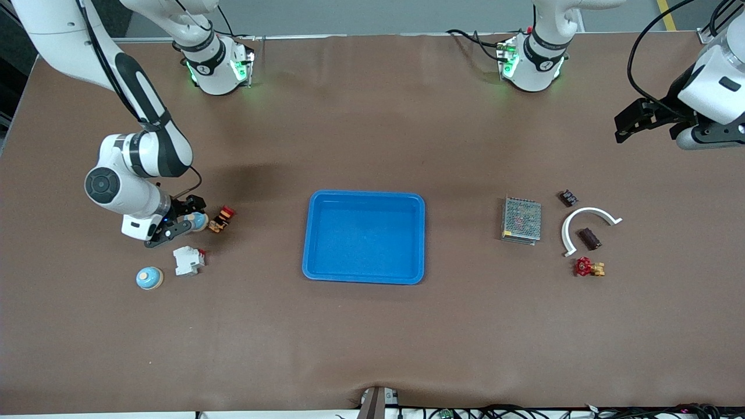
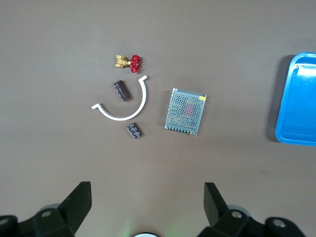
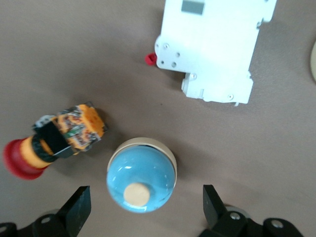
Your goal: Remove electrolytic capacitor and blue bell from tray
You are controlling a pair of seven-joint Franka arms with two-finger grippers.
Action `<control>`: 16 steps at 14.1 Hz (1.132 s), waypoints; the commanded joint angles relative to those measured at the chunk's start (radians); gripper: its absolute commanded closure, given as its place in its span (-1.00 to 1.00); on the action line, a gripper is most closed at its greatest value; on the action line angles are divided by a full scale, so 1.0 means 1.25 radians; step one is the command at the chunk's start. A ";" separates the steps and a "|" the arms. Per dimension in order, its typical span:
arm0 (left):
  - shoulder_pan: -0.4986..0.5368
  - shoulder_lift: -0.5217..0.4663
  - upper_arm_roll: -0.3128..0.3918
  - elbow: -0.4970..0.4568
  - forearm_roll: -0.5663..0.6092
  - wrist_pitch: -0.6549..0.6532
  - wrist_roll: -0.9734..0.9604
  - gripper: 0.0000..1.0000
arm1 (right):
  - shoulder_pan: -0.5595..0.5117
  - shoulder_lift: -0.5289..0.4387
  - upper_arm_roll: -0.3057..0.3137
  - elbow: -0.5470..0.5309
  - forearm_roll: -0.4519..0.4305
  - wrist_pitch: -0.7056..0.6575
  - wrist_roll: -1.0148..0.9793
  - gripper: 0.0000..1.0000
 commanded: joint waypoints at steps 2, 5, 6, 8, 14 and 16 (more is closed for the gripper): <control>-0.010 0.006 -0.001 0.017 0.038 -0.010 0.005 -1.00 | 0.023 -0.043 0.013 0.120 -0.004 -0.205 0.089 -1.00; -0.005 0.005 -0.011 0.016 0.038 0.000 0.005 -1.00 | 0.044 -0.039 0.012 0.286 -0.005 -0.407 0.124 -1.00; -0.003 0.005 -0.011 0.016 0.037 0.000 0.005 -1.00 | 0.044 -0.039 0.012 0.330 -0.005 -0.460 0.132 -1.00; -0.002 0.006 -0.011 0.016 0.036 0.002 0.005 -1.00 | 0.039 -0.040 0.011 0.415 -0.007 -0.546 0.133 -1.00; -0.001 0.006 -0.011 0.016 0.031 0.005 0.009 -1.00 | -0.009 -0.043 0.006 0.609 0.023 -0.665 0.144 -1.00; -0.001 0.008 -0.011 0.016 0.031 0.006 0.009 -1.00 | -0.011 -0.045 0.003 0.637 0.023 -0.695 0.185 -1.00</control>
